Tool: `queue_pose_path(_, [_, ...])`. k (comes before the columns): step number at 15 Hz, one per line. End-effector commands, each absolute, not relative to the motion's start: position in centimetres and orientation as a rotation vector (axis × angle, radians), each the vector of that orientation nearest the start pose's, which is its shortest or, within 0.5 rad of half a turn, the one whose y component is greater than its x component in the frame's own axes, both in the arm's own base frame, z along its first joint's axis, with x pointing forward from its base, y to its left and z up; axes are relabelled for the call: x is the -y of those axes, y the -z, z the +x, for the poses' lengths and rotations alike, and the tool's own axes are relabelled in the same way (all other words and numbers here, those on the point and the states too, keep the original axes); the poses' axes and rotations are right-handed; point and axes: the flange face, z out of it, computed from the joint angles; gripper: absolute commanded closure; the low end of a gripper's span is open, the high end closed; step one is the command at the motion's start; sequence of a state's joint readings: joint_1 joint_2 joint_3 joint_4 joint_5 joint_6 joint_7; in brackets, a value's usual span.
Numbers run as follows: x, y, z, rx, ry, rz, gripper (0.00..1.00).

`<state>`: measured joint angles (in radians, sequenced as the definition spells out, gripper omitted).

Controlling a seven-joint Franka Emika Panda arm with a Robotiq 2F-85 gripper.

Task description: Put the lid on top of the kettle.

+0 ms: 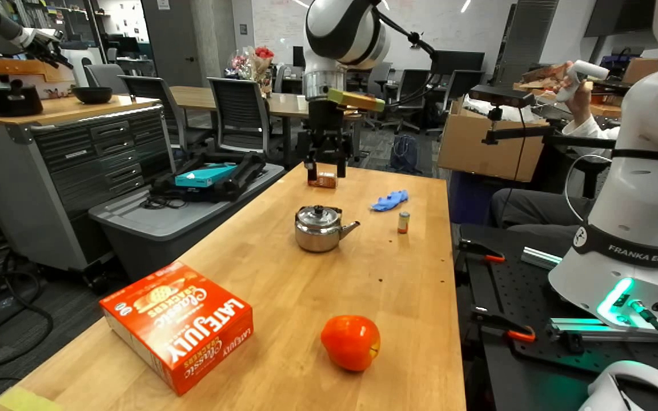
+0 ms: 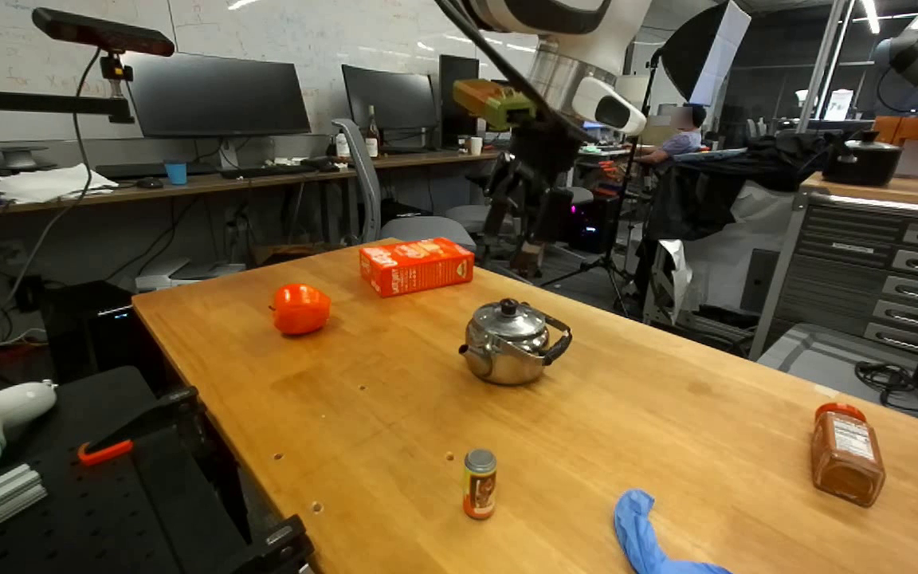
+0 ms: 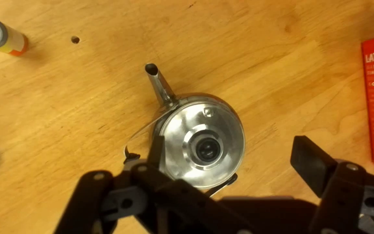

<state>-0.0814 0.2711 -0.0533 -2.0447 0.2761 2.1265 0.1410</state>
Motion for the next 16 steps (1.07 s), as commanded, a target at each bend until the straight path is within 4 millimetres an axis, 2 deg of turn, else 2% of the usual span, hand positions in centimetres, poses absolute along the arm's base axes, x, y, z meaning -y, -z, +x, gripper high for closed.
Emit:
queue_pose_path(1, [6.9,-33.3,53.8,-0.456,-0.206,-2.893,0.0])
queue_pose_path(6, [7.5,-35.5,50.9,-0.105,-0.179,-3.02,0.0])
queue_pose_path(11, [7.9,-37.2,48.0,0.216,-0.222,-3.132,0.0])
queue_pose_path(14, [7.9,-37.9,46.9,0.358,-0.268,-3.136,0.0])
queue_pose_path(15, [7.8,-36.7,48.4,0.252,-0.243,-3.14,0.0])
queue_pose_path(16, [7.8,-37.0,48.0,0.285,-0.257,-3.136,0.0])
